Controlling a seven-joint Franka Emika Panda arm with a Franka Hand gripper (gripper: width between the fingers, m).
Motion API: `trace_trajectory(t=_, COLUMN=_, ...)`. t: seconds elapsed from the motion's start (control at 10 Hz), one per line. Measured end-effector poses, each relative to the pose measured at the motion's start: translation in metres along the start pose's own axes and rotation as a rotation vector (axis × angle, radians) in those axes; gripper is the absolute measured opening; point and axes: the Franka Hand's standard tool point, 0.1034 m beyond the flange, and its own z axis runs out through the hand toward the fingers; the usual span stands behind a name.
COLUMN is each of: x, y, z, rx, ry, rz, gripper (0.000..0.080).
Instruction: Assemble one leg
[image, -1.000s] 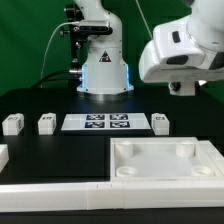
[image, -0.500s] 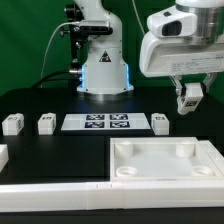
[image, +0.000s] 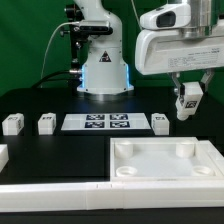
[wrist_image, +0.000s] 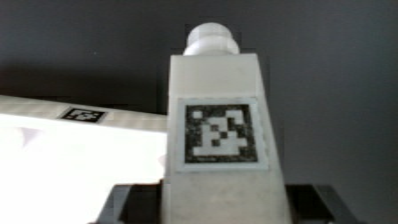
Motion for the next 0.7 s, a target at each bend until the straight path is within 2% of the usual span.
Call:
trace_trajectory(t=0.1, x=0.003, y=0.003, z=-0.001, rx=0.001, ry=-0.002, rz=-0.031, gripper=0.0294)
trace_trajectory(t=0.3, x=0.032, y=0.017, z=-0.01, rx=0.007, ry=0.001, rz=-0.066, gripper=0.0294)
trace_trajectory(t=0.5, x=0.059, y=0.02, z=-0.017, rx=0.015, ry=0.014, rz=-0.067, gripper=0.0294)
trace_trajectory(t=0.6, x=0.067, y=0.021, z=-0.018, rx=0.017, ry=0.024, rz=-0.067, gripper=0.0294)
trace_trajectory(t=0.7, x=0.065, y=0.02, z=-0.017, rx=0.017, ry=0.028, rz=-0.069, gripper=0.0294)
